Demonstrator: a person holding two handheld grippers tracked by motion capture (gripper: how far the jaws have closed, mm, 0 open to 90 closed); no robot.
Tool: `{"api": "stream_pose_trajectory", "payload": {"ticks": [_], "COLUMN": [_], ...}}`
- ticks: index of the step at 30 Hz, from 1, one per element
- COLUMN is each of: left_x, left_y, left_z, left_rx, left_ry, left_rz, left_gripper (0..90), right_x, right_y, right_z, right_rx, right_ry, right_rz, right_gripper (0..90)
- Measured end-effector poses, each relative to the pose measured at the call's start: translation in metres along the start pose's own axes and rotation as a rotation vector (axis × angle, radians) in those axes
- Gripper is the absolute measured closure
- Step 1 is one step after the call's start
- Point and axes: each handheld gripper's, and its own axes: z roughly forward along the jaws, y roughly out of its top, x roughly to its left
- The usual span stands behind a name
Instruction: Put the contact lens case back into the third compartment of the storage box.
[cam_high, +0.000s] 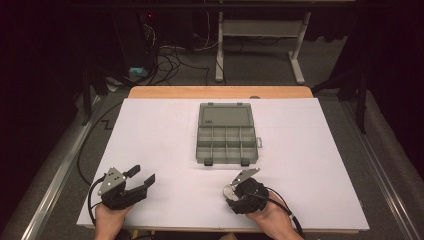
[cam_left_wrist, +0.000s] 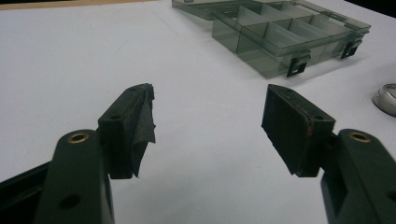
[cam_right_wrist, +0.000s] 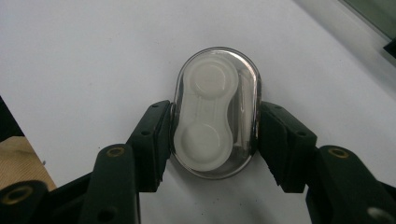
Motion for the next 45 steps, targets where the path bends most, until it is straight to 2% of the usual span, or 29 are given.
{"api": "stream_pose_trajectory", "payload": {"ticks": [16,23,31,45], "left_x": [0.0,0.0,0.0,0.0], "left_y": [0.0,0.0,0.0,0.0], "left_z": [0.0,0.0,0.0,0.0], "left_rx": [-0.001,-0.003,-0.003,0.0], "left_ry": [-0.001,-0.001,0.0,0.0], "left_rz": [0.0,0.0,0.001,0.005], "left_gripper": [34.3,34.3,34.3,34.3], "right_x": [0.003,0.002,-0.006,-0.02], "right_y": [0.0,-0.001,-0.001,0.006], "right_z": [0.0,-0.001,-0.013,-0.036], "right_rx": [-0.006,-0.024,-0.065,-0.131], "right_ry": [-0.026,-0.013,-0.002,-0.018], "right_rz": [-0.032,-0.045,-0.023,-0.001], "right_gripper": [49.4,49.5,49.5,49.5]}}
